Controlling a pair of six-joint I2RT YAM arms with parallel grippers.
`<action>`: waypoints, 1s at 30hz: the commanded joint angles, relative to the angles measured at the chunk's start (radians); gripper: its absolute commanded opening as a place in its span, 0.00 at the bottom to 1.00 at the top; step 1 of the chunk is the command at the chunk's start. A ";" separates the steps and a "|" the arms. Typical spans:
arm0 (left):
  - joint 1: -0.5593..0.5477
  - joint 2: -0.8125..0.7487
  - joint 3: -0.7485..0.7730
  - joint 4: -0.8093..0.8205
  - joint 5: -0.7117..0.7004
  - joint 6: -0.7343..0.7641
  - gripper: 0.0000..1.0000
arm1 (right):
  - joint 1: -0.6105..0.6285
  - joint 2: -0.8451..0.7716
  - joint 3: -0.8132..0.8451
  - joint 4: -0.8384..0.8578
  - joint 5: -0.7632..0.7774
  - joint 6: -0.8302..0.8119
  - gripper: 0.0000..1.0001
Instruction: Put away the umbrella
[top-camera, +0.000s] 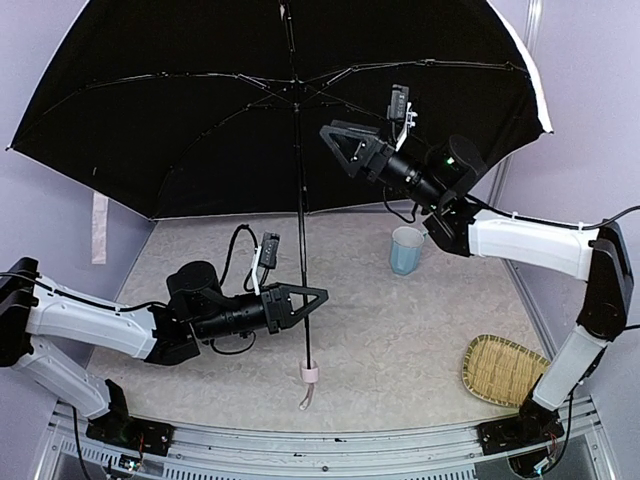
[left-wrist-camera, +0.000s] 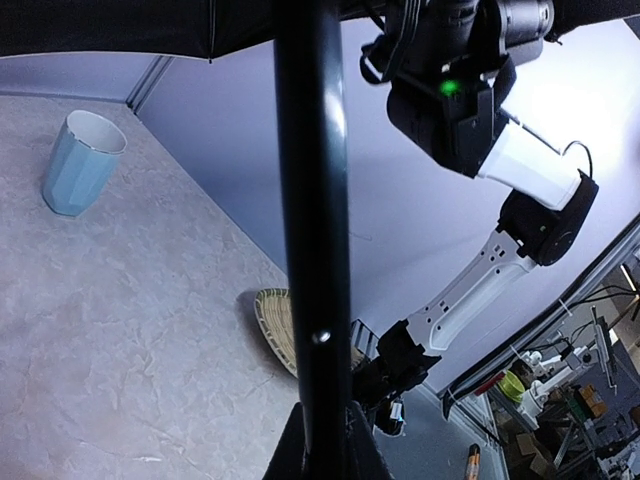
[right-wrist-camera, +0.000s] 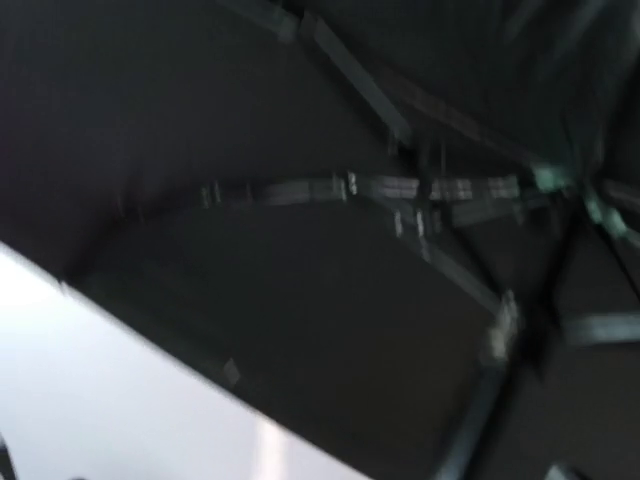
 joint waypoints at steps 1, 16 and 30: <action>-0.021 0.003 0.039 0.103 0.011 0.081 0.00 | -0.010 0.094 0.137 0.061 0.028 0.262 0.93; -0.056 0.052 0.029 0.160 -0.013 0.087 0.00 | 0.018 0.229 0.209 0.142 0.164 0.534 0.69; -0.064 0.060 0.042 0.145 -0.006 0.099 0.00 | 0.029 0.262 0.244 0.117 0.184 0.520 0.48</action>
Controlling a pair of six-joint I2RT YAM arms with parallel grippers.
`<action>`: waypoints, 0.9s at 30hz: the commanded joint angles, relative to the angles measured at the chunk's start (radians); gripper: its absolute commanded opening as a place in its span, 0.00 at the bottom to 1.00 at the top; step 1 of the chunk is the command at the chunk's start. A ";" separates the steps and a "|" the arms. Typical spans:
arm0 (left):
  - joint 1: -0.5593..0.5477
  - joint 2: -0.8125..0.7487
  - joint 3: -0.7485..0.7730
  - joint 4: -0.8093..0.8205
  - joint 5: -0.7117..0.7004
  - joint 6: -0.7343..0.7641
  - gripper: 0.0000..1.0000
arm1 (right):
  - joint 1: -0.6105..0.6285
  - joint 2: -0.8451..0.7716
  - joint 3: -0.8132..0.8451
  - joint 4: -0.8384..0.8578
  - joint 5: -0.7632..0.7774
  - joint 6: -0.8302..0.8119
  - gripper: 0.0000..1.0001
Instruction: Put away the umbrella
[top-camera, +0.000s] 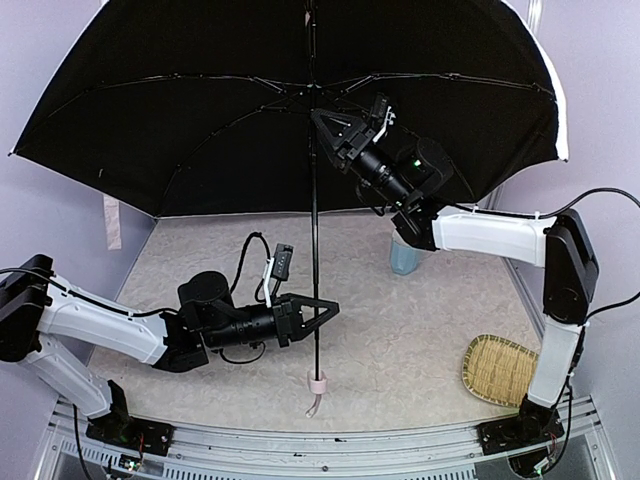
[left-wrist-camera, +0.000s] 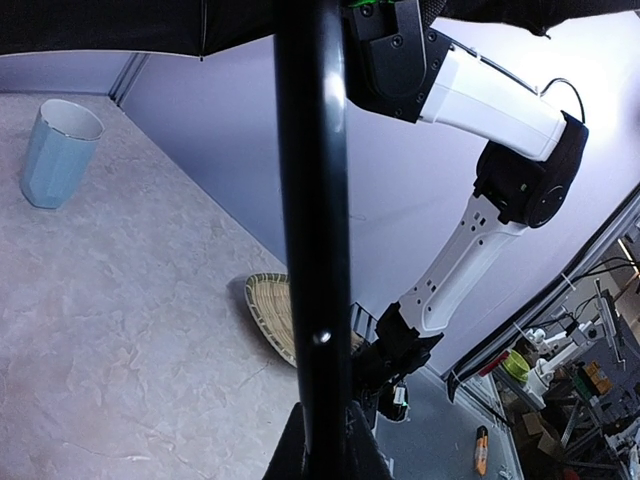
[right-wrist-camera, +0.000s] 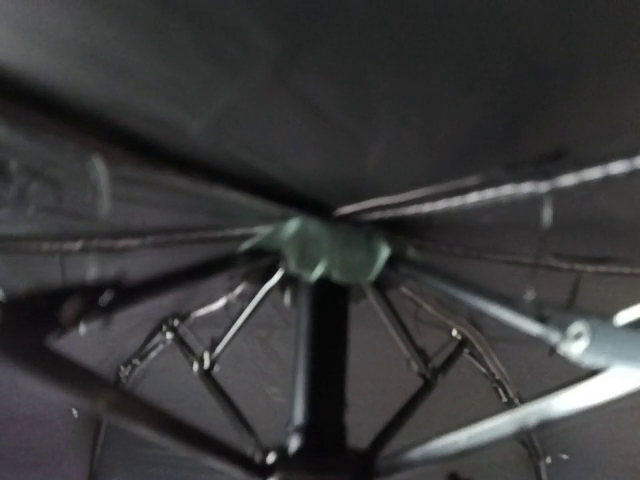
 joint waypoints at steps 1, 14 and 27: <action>-0.008 -0.016 0.035 0.088 0.001 0.057 0.00 | 0.008 0.022 0.030 0.011 0.004 0.006 0.45; -0.009 -0.029 0.038 0.062 -0.010 0.081 0.00 | 0.004 0.041 0.056 -0.017 -0.016 0.029 0.20; -0.011 -0.059 0.030 0.011 -0.122 0.103 0.00 | 0.004 -0.002 0.049 -0.128 -0.042 -0.102 0.46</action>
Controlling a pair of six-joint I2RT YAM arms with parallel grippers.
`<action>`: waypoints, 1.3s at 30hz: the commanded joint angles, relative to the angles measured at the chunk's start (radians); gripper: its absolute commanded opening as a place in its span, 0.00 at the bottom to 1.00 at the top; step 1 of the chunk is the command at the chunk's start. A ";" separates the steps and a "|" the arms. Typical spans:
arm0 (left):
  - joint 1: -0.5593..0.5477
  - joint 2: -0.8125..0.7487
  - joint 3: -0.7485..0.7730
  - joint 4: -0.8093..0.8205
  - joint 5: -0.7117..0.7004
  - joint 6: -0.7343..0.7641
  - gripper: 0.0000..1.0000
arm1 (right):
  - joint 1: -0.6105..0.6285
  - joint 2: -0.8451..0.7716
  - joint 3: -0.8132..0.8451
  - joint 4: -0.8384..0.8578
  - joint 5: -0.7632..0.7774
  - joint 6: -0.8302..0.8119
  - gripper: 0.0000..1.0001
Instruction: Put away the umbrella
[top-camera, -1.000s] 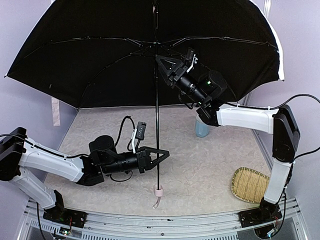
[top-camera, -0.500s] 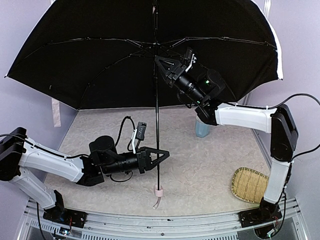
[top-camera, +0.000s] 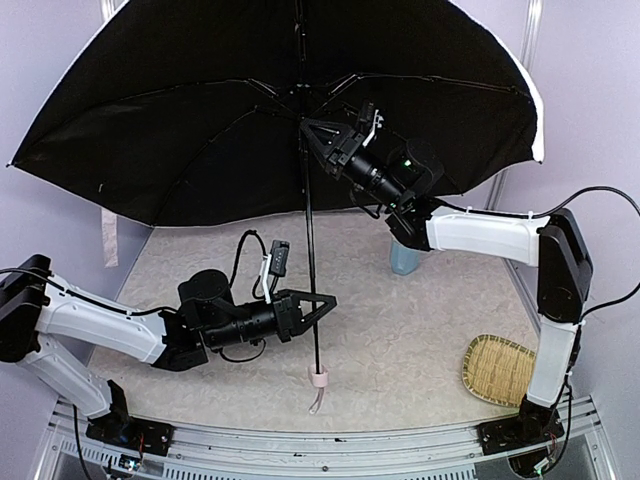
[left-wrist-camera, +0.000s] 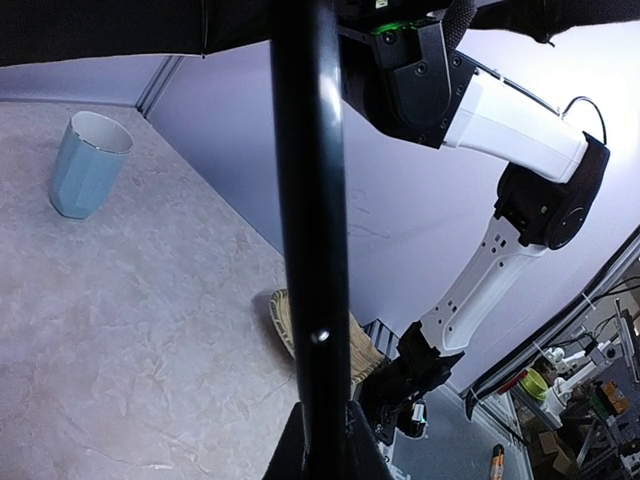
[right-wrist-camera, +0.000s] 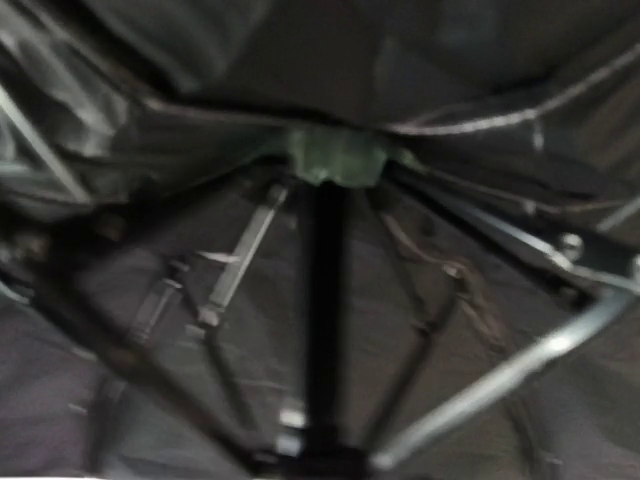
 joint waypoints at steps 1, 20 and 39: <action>-0.013 -0.061 0.024 0.011 -0.095 0.102 0.00 | 0.003 -0.061 0.001 -0.135 0.018 -0.174 0.54; -0.108 -0.063 0.121 -0.194 -0.553 0.240 0.00 | 0.197 -0.233 -0.039 -0.416 0.489 -1.008 0.67; -0.125 -0.061 0.120 -0.184 -0.555 0.274 0.00 | 0.198 -0.052 0.258 -0.546 0.390 -0.961 0.41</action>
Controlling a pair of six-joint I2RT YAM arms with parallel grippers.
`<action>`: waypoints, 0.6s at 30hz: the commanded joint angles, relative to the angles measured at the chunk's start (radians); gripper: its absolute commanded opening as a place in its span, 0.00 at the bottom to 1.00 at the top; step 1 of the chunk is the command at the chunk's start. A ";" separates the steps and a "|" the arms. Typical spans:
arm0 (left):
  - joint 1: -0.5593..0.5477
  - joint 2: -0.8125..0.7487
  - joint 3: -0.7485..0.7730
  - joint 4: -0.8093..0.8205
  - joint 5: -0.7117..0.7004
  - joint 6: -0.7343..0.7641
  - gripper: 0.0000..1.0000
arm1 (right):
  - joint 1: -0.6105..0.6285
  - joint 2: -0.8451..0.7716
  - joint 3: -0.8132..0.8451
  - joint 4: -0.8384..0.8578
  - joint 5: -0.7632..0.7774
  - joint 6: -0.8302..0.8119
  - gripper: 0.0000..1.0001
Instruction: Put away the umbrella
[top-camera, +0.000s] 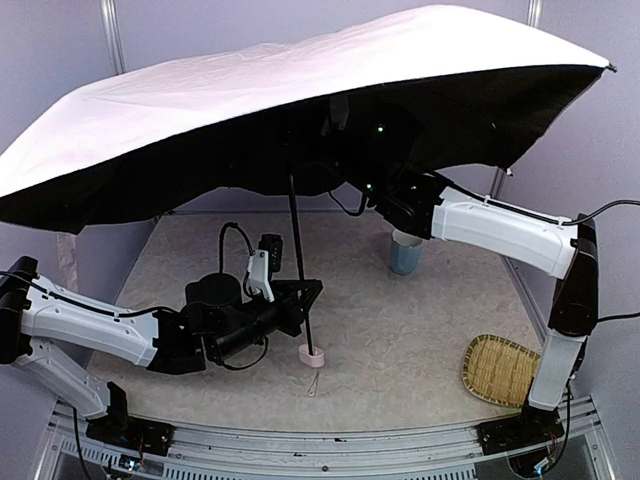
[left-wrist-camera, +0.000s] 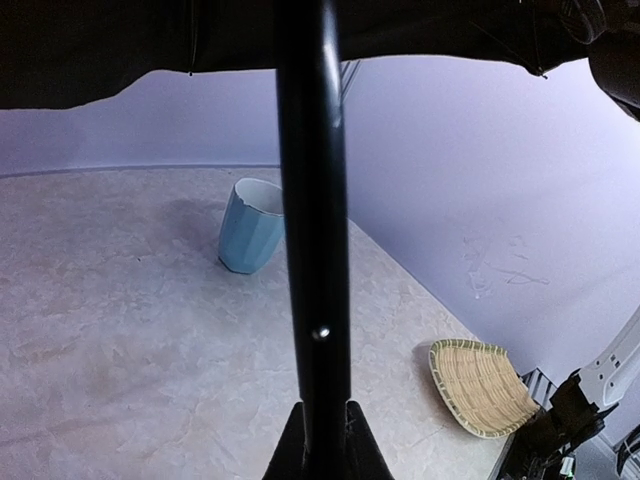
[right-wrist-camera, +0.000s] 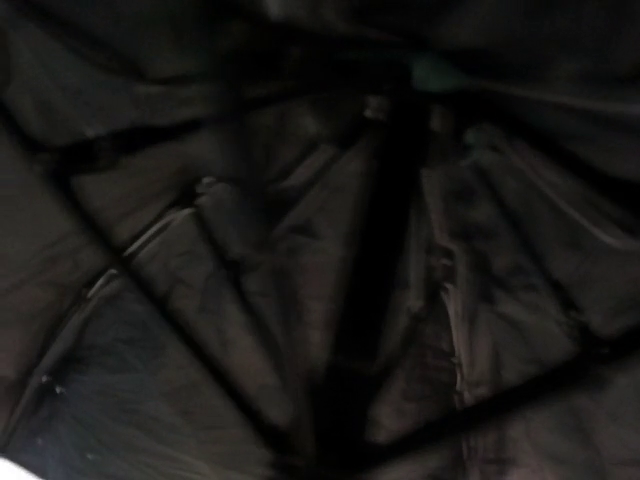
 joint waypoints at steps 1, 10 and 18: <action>-0.009 -0.007 0.042 0.054 -0.014 0.060 0.00 | 0.008 0.016 0.027 0.013 0.029 0.012 0.38; -0.011 0.004 0.036 0.060 -0.017 0.063 0.00 | 0.006 0.019 0.034 0.025 0.123 0.007 0.41; -0.015 0.009 0.035 0.061 -0.018 0.068 0.00 | 0.007 0.013 0.026 0.037 0.158 -0.019 0.14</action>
